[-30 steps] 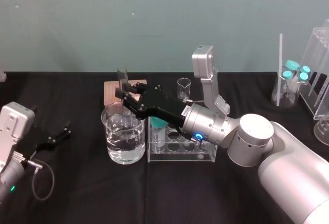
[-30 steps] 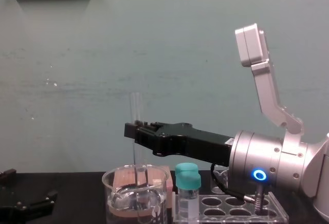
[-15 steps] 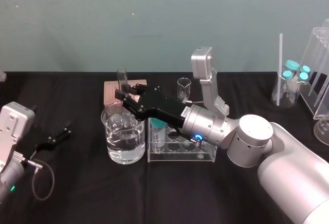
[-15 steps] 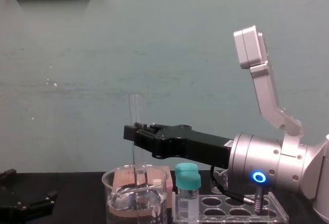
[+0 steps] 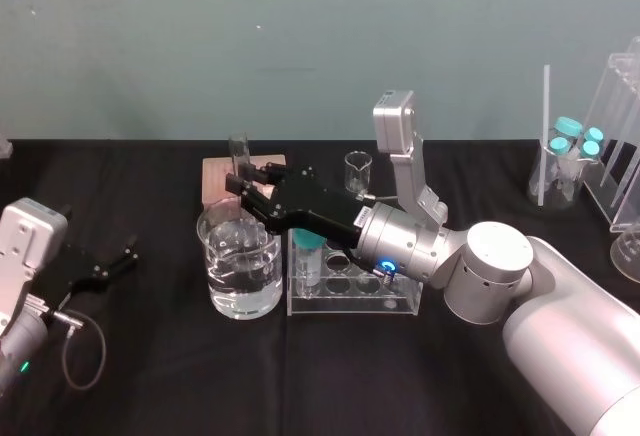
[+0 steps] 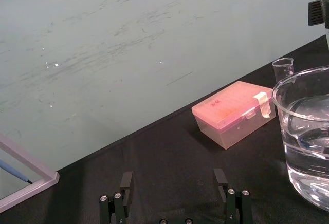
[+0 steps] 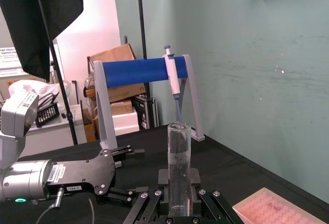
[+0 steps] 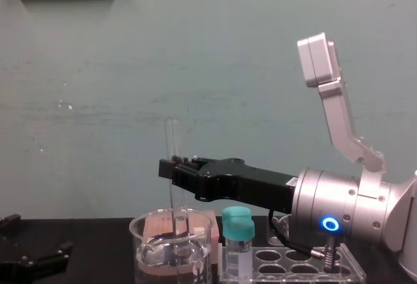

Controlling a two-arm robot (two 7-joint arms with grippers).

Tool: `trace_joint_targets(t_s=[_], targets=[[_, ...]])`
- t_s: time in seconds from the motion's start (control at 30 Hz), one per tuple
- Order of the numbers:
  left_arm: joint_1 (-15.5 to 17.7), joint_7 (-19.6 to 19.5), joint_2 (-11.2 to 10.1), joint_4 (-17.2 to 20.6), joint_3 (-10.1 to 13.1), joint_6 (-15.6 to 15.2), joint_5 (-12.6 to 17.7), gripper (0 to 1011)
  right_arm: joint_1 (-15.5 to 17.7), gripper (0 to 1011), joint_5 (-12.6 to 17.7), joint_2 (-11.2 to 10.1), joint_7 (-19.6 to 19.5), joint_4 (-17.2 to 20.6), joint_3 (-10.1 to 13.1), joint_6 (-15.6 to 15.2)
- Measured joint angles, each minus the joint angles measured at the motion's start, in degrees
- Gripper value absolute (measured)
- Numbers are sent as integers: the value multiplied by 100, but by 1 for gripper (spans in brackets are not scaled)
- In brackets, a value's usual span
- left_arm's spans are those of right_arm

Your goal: Hold the test tube with one hand and immerse one end into the beaker, then return it to the test tube rack.

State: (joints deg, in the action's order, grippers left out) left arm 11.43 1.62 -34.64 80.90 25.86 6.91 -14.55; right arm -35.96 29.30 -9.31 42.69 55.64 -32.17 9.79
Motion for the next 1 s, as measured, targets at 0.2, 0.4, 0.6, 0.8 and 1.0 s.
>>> trace_joint_targets(t_s=[0.2, 0.4, 0.6, 0.8, 1.0], targets=[[0, 0, 0, 0, 0, 0, 0, 1000, 6, 227, 0, -4, 0, 12, 3, -1], [0, 0, 0, 0, 0, 0, 0, 1000, 11, 227, 0, -2, -1, 16, 6, -2], [0, 0, 0, 0, 0, 0, 0, 1000, 17, 227, 0, -4, -5, 23, 11, -1], [0, 0, 0, 0, 0, 0, 0, 1000, 21, 226, 1, -8, -6, 29, 15, 4], [0, 0, 0, 0, 0, 0, 0, 1000, 24, 227, 4, -8, -7, 32, 19, 14]])
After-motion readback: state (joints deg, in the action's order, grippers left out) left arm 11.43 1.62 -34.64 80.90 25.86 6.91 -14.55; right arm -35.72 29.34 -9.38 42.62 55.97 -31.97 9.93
